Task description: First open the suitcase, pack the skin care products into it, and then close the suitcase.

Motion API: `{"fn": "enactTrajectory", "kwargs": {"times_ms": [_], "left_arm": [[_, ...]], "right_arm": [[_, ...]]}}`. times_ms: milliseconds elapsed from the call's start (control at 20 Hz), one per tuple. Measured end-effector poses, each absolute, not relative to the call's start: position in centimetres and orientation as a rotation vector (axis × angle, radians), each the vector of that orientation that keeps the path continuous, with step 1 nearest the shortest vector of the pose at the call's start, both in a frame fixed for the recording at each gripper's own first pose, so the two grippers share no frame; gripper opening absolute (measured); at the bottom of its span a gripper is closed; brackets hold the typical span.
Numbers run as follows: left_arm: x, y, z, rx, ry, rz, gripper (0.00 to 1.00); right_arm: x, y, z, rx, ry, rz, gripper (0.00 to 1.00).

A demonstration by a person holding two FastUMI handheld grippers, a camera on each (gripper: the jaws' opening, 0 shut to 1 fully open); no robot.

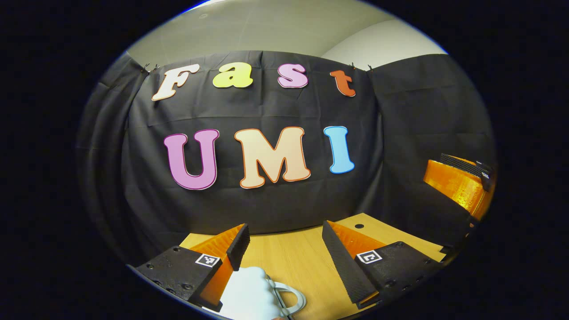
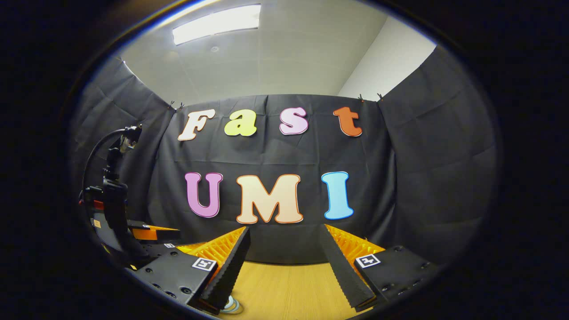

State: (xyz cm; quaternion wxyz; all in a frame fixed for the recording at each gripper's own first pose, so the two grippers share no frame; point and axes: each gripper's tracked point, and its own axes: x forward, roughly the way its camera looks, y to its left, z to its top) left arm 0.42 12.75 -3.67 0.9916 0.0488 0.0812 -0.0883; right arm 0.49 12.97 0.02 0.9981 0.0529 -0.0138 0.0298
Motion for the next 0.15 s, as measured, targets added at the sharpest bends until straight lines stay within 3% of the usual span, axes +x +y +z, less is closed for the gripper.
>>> {"fn": "enactTrajectory", "kwargs": {"times_ms": [150], "left_arm": [[0.41, 13.03, -3.29, 0.122, 0.165, -0.177, 0.95]], "right_arm": [[0.31, 12.45, 0.37, 0.104, -0.04, 0.045, 0.98]]}}
